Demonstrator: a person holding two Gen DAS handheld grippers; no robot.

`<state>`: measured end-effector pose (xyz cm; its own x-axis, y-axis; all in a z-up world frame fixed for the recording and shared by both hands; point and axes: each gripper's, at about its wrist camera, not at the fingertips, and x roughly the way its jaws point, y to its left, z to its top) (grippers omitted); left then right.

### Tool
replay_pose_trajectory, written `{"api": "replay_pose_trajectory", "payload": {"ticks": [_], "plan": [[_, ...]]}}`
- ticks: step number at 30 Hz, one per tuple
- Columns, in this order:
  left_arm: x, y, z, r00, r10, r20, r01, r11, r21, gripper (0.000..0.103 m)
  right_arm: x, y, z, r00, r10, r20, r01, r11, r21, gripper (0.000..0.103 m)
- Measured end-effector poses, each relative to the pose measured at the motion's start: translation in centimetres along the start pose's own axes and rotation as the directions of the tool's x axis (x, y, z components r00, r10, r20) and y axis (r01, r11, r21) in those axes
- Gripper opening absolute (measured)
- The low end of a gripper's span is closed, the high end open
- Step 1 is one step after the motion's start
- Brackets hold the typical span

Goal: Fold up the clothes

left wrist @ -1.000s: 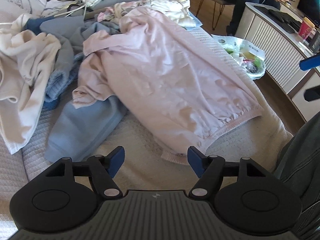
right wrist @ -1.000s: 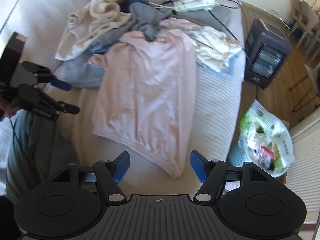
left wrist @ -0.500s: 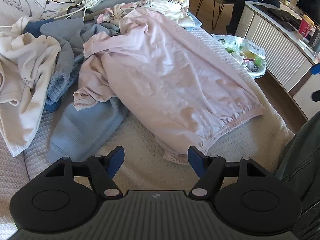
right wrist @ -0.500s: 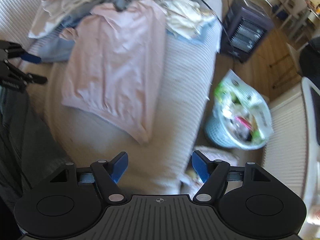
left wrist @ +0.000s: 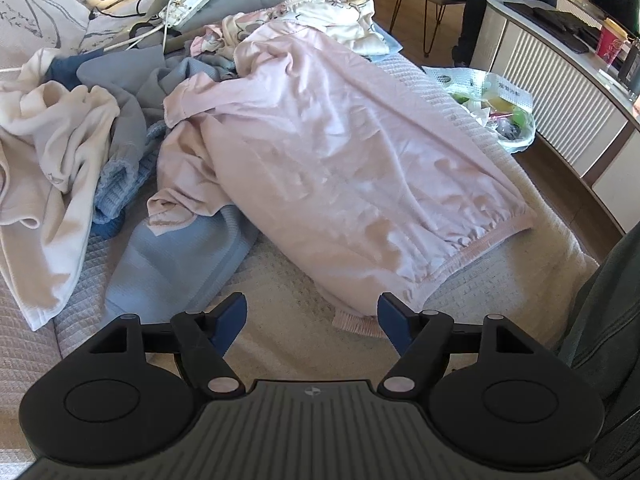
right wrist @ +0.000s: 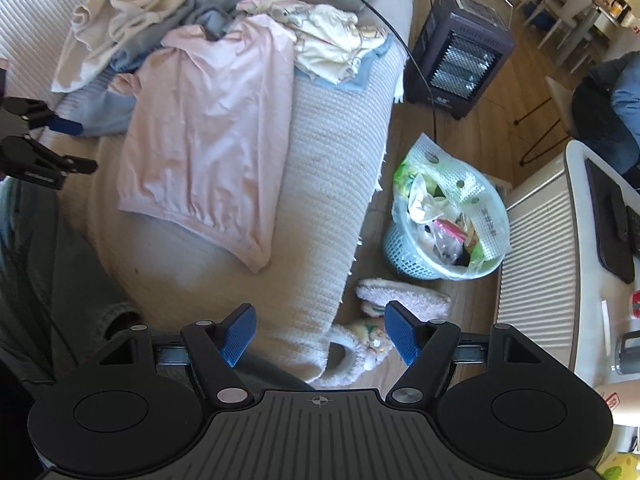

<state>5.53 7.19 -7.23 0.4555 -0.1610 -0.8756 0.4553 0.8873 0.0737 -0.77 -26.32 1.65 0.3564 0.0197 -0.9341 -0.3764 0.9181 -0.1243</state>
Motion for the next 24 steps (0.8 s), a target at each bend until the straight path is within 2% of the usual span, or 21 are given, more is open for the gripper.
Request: {"api": "replay_pose_trajectory", "payload": {"ticks": [6,13,20,24], "plan": [[0.0,-0.3,0.1,1.0,-0.01,0.003,0.011,1.0,-0.001,0.07,-0.4,0.2,0.5,0.998,0.04,0.053,-0.041,0.999,0.009,0.074],[-0.7,-1.2,0.1,1.0,-0.016,0.007,0.016,1.0,0.02,0.071,3.6,2.3,2.3,0.98,0.169,0.102,-0.172,0.985,0.023,0.074],[-0.6,-1.0,0.0,1.0,-0.01,-0.006,0.01,1.0,0.006,0.072,8.0,4.8,3.3,0.985,0.158,0.073,-0.154,0.986,-0.057,0.074],[0.2,-1.6,0.5,1.0,-0.027,-0.015,0.027,1.0,0.014,0.072,9.3,5.5,3.5,0.976,0.199,0.087,-0.195,0.979,-0.054,0.074]]}}
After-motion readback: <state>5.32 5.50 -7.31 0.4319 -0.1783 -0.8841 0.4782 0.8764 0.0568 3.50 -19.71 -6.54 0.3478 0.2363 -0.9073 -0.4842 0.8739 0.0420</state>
